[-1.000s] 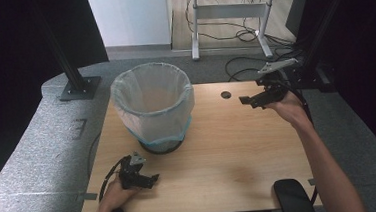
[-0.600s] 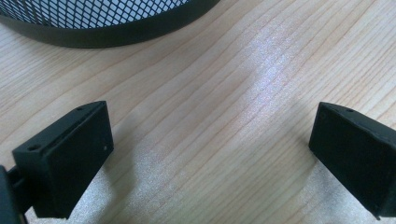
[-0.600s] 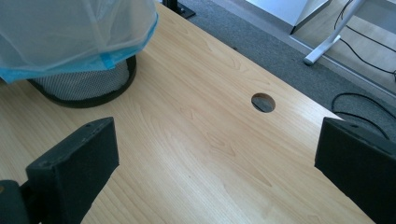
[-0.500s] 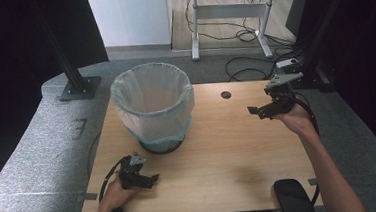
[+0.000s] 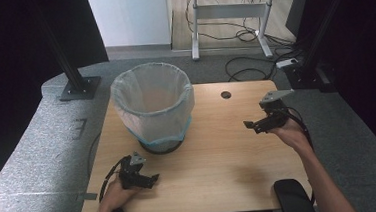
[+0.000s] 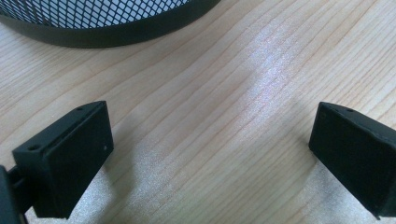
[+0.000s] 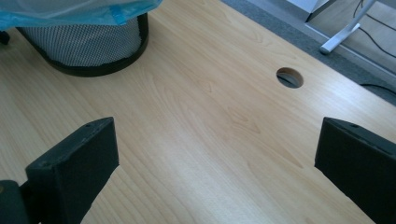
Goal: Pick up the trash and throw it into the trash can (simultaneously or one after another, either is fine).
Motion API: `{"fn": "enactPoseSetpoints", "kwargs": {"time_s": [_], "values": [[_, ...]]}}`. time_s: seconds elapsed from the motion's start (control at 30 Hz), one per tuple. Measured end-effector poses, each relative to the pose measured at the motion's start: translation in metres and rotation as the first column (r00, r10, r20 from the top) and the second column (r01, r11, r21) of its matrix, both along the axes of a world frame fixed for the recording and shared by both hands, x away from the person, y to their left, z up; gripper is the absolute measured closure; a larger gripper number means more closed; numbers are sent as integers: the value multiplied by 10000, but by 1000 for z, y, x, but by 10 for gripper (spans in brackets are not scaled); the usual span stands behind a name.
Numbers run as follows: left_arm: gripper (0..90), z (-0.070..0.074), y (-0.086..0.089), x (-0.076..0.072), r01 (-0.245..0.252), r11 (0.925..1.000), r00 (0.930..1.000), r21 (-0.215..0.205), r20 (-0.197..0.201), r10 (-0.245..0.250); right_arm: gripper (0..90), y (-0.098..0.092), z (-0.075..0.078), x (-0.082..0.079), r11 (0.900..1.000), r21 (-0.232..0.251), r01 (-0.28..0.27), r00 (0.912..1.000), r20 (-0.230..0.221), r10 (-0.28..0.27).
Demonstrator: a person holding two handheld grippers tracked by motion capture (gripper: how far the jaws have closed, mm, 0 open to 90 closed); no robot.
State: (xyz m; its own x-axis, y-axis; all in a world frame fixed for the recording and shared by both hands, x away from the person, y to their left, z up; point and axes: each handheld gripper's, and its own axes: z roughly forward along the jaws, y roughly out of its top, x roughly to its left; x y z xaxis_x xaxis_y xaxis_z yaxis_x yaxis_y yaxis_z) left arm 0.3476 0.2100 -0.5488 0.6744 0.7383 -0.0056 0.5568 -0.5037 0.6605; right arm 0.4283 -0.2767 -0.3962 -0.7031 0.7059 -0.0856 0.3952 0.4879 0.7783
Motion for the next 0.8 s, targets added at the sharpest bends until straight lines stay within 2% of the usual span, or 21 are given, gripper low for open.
{"fn": "enactPoseSetpoints", "kwargs": {"time_s": [0.27,0.47,0.6,0.8], "values": [[0,0,0,0,-2,10000,10000,1,0,2,0,7,-18,-5,9997,-61,-224,9997,-120,224],[0,0,0,0,-19,10000,10000,-2,4,19,0,13,-38,-9,9991,-296,-310,9991,-283,302],[0,0,0,0,-21,10000,10000,-3,5,21,0,15,-51,-10,9981,-528,-307,9990,-344,289],[0,0,0,0,-20,10000,10000,-13,-4,20,0,16,-68,-13,9977,-628,-248,9986,-477,218]]}}
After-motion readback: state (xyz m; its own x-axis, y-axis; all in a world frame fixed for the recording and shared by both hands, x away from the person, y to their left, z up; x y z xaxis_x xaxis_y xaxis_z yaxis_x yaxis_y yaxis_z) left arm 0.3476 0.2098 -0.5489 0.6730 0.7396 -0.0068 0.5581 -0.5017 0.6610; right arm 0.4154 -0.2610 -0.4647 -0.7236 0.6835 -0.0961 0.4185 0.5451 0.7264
